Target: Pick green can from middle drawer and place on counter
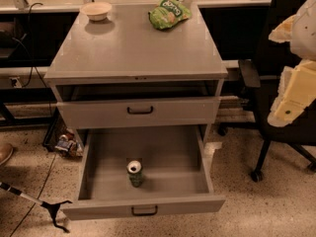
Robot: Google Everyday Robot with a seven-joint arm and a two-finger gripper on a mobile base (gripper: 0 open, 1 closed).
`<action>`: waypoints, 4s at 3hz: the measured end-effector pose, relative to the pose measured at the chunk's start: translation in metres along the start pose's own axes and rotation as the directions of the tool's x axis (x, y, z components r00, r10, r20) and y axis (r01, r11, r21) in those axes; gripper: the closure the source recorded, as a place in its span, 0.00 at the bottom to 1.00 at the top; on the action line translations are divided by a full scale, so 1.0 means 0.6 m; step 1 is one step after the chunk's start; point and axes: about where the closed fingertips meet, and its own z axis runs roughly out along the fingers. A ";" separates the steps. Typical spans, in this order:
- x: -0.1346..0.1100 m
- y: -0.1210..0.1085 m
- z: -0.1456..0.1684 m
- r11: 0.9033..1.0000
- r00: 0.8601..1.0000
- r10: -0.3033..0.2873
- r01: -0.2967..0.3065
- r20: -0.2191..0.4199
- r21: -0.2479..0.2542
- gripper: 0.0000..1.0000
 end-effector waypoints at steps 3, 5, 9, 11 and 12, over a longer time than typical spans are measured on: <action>-0.079 0.058 0.115 0.995 0.986 0.095 -0.089 0.136 -0.047 0.00; -0.215 0.155 0.231 0.969 0.912 0.221 -0.165 0.347 -0.185 0.00; -0.235 0.293 0.548 0.904 0.900 0.358 -0.267 0.250 -0.333 0.00; -0.254 0.274 0.568 0.903 0.873 0.392 -0.305 0.290 -0.304 0.00; -0.258 0.264 0.596 0.912 0.861 0.388 -0.305 0.330 -0.275 0.00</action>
Offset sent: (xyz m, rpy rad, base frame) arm 0.0149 0.0662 -0.0773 0.1795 0.0089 -0.0557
